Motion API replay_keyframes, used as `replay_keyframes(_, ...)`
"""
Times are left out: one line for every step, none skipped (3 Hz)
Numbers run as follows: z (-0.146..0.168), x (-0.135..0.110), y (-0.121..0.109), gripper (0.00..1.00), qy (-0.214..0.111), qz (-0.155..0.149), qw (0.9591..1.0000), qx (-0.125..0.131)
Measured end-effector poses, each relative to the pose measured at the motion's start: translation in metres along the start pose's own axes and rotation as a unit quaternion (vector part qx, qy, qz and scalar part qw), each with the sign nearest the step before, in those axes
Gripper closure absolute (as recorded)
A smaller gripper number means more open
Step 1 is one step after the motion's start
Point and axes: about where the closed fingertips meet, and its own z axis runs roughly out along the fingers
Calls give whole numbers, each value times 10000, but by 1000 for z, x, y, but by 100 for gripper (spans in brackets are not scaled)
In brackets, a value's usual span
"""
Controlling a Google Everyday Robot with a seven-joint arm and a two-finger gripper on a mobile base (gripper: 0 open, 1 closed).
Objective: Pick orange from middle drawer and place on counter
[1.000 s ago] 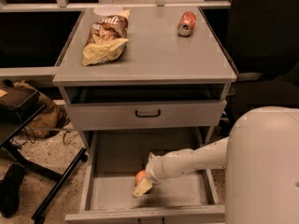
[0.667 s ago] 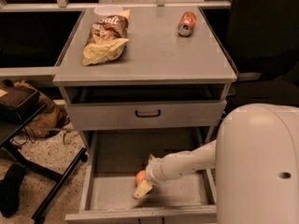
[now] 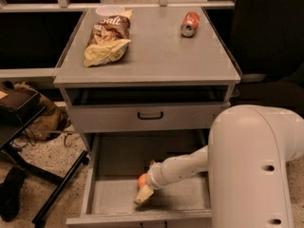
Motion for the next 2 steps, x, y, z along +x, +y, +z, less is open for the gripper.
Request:
replay_keyframes(0,0,0,19,0,2,10000,-2)
replay_keyframes(0,0,0,42,0,2,10000,-2)
